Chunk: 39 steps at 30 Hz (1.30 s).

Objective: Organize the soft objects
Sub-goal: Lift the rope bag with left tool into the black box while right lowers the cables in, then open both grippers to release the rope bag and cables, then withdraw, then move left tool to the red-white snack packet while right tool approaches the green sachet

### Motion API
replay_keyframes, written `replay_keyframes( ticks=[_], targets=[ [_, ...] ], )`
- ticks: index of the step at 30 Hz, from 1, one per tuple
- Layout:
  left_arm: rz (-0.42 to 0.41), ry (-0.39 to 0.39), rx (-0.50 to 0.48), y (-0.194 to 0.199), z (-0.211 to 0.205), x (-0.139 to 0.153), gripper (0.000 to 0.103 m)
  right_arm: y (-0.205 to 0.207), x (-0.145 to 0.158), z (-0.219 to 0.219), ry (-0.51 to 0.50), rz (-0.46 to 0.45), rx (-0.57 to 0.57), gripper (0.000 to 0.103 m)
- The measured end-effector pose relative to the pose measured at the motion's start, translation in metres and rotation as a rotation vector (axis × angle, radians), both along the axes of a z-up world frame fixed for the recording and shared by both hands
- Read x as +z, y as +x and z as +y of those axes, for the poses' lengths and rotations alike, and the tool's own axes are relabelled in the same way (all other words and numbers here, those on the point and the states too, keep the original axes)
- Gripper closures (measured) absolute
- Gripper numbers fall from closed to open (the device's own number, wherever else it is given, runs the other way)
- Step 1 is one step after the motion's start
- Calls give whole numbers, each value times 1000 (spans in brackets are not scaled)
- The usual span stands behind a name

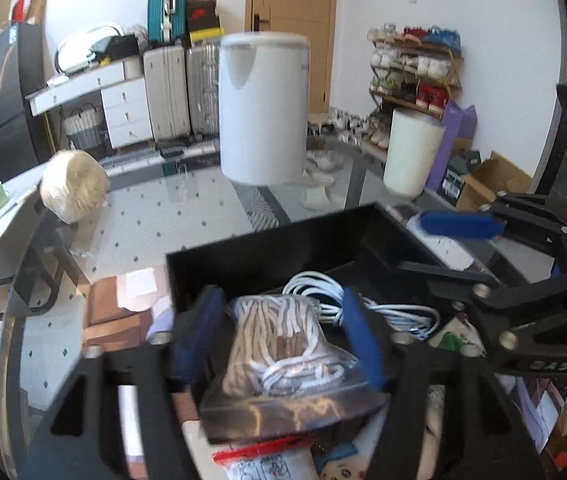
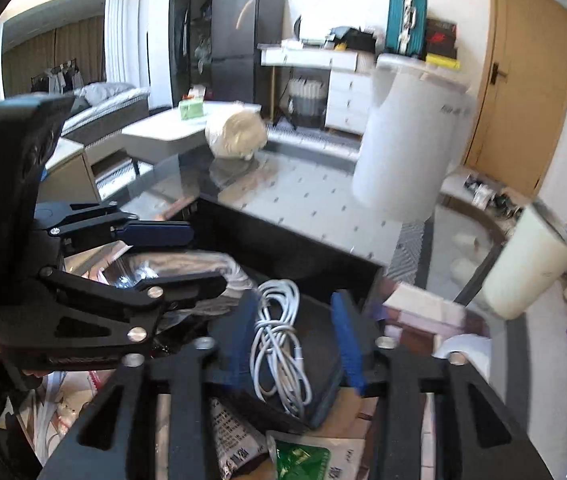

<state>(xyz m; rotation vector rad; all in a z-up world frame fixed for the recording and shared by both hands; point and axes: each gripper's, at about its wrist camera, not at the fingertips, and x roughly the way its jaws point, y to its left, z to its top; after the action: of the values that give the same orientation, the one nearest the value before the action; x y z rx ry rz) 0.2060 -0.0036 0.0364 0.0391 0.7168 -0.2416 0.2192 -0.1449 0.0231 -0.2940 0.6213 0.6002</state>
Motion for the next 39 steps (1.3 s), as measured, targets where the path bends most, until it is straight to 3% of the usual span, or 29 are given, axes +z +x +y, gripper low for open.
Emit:
replay_keyframes(
  ticks=[1,3,4,7,9,14,25,39],
  targets=[
    [-18,-6,3,-5,1,3,33,-5,4,-4,5,-20,-10,39],
    [-59,-7,11,-16,3,10,17,-17,11,-13,27,-59,-31,19],
    [-77,-1,16,-21,4,12,9,-21,13,-17,38,-64,-35,17],
    [-137,13,50,-40,6,20,0,-32,15,-28,63,-62,-55,12],
    [-152,8,65,-50,9,23,0,-39,14,-36,84,-54,-76,2],
    [-153,-9,122,-68,21,24,0,-50,10,-49,148,-28,-107,1],
    [-152,-40,210,-107,36,10,0,-78,0,-63,153,-11,-143,1],
    [-88,-13,264,-121,50,-18,0,-86,-16,-69,88,30,-135,1]
  ],
)
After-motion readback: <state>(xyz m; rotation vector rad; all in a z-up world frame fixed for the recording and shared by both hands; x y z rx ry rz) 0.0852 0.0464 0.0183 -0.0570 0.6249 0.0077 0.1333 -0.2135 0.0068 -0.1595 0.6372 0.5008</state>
